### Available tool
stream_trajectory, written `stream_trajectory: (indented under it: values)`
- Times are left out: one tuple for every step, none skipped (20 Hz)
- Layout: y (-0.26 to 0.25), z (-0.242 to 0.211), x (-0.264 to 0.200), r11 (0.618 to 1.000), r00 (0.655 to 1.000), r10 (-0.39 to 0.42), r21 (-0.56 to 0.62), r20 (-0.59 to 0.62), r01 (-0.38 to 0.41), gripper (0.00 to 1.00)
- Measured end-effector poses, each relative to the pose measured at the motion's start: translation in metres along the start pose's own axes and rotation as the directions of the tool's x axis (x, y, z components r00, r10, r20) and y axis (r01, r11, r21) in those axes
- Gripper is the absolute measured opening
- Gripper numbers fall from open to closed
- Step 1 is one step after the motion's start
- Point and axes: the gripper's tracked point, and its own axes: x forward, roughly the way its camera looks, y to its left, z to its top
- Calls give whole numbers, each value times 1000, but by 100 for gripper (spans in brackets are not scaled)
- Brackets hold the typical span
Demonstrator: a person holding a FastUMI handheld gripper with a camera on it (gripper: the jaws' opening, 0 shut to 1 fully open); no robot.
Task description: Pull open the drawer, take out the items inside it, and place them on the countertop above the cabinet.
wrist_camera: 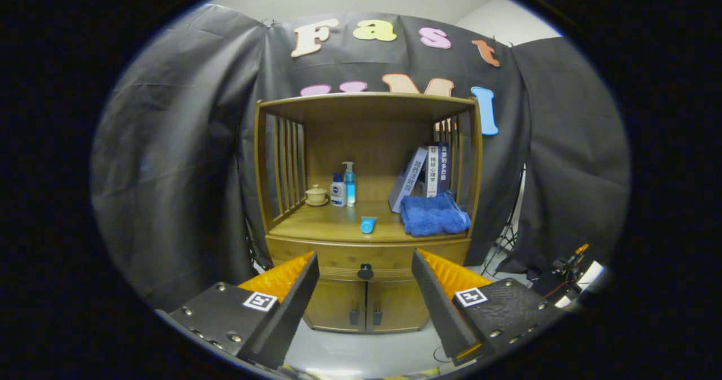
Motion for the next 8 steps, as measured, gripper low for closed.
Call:
stream_trajectory:
  values:
    - [0, 5, -1, 1000, 1000, 3, 9, 18, -3, 99]
    - [-1, 9, -3, 1000, 1000, 6, 10, 30, -7, 99]
    - [-4, 5, -7, 1000, 1000, 6, 9, 19, -6, 99]
    - [-8, 3, -11, 1000, 1000, -2, 7, 15, 2, 99]
    - [-11, 5, -15, 1000, 1000, -6, 12, 20, 6, 99]
    - [-13, 8, -20, 1000, 999, -3, 24, 39, 2, 99]
    - [-14, 9, -23, 1000, 999, 3, 24, 48, -5, 99]
    - [-15, 6, -28, 1000, 999, 15, 7, 50, -15, 99]
